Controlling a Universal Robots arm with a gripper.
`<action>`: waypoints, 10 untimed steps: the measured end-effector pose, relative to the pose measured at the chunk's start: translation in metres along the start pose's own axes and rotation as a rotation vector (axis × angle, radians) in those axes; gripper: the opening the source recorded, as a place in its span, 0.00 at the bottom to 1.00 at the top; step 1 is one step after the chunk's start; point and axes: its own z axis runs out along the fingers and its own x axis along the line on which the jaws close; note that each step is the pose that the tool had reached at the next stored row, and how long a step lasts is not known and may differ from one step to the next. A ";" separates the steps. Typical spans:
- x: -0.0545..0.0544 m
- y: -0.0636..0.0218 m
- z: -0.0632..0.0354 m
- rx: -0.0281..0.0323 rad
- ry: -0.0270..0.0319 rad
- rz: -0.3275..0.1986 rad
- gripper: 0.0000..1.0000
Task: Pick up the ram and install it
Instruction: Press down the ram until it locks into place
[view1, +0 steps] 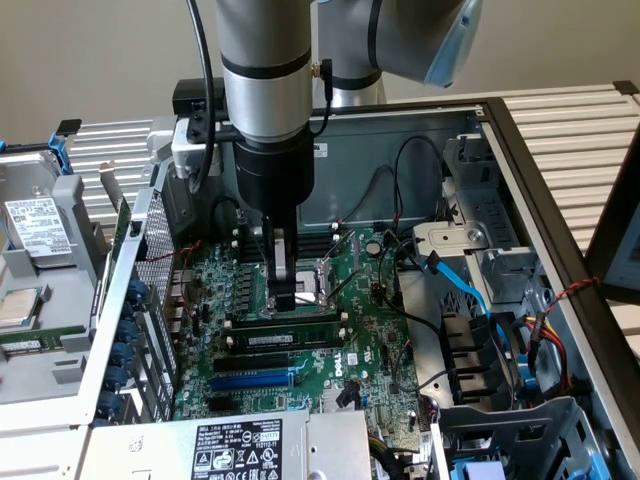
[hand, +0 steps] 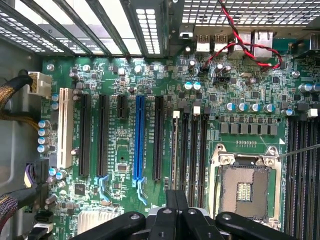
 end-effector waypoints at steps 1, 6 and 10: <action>0.000 0.0000 -0.0001 -0.0003 -0.0001 0.002 0.11; 0.000 0.0000 0.0006 -0.0034 -0.0005 0.078 0.11; 0.000 0.0000 0.0012 -0.0060 -0.0006 0.143 0.11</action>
